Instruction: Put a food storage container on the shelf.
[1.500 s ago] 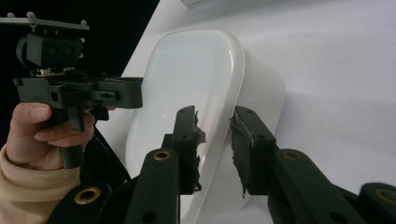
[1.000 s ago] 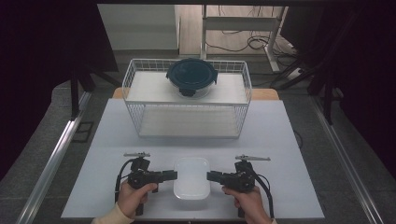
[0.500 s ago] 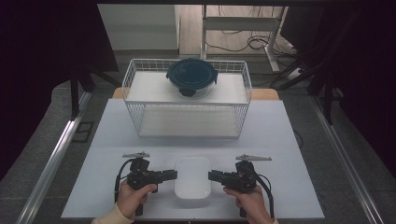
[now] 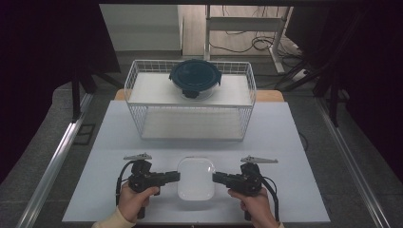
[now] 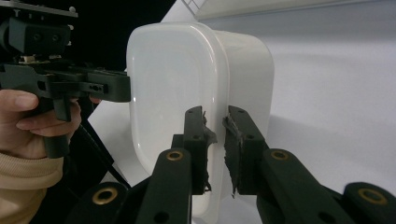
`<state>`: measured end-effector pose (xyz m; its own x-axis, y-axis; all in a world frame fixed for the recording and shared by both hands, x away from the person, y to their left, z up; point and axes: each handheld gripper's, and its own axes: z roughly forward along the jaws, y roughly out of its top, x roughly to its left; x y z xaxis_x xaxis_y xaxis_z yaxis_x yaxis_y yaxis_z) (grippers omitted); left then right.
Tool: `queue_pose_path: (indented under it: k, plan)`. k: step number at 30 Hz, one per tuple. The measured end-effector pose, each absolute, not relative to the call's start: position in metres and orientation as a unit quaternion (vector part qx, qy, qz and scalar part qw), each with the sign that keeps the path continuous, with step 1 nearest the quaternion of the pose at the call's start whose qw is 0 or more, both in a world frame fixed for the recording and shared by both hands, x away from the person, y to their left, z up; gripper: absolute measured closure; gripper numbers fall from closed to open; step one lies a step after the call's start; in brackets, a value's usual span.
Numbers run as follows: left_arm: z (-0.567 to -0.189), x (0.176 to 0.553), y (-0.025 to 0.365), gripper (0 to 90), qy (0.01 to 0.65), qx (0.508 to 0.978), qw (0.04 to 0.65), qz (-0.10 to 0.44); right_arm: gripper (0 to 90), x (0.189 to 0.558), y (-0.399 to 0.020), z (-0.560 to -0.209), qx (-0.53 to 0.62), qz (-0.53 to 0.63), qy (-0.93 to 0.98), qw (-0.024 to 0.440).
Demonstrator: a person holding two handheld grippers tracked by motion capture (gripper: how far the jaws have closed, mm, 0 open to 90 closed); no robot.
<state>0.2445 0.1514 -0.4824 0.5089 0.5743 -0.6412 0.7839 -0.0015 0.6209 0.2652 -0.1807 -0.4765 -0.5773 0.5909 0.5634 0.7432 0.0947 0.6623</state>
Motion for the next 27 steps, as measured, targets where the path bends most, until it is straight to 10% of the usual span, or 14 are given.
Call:
queue_pose_path:
  k: [27]
  plan:
    - [-0.386,0.271,0.16,79.8,0.438,0.707,0.554,-0.036,79.2,0.29,-0.174,-0.383,-0.396,-0.548,-0.737,0.02]
